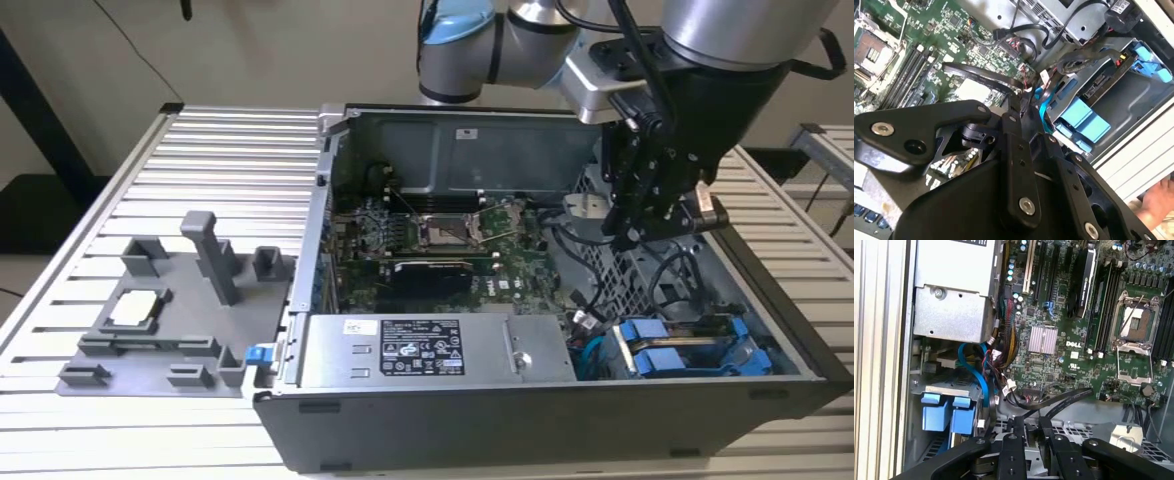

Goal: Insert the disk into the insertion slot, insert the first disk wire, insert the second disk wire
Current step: 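Insert the second disk wire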

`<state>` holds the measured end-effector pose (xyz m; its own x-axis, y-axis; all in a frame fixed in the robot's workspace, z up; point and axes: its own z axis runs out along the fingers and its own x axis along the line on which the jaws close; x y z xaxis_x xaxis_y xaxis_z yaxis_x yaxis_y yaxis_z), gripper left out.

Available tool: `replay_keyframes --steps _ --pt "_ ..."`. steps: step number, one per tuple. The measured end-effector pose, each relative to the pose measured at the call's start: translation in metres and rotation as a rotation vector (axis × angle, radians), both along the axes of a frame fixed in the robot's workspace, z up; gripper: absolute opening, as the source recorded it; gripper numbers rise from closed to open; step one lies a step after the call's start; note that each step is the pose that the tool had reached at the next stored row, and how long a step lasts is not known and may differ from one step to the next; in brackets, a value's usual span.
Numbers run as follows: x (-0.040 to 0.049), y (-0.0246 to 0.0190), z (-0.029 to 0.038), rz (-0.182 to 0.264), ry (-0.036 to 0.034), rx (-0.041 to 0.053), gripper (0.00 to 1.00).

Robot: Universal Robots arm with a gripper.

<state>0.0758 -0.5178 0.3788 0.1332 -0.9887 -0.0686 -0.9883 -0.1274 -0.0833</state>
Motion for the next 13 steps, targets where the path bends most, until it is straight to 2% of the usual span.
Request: replay_keyframes --steps 5,6,13 --pt "0.0000 0.0000 -0.0001 0.000 -0.0001 0.0001 0.24" --pt "0.0000 0.0000 -0.0001 0.000 -0.0002 0.0001 0.17" --pt "0.0000 0.0000 -0.0001 0.000 -0.0004 0.0001 0.16"
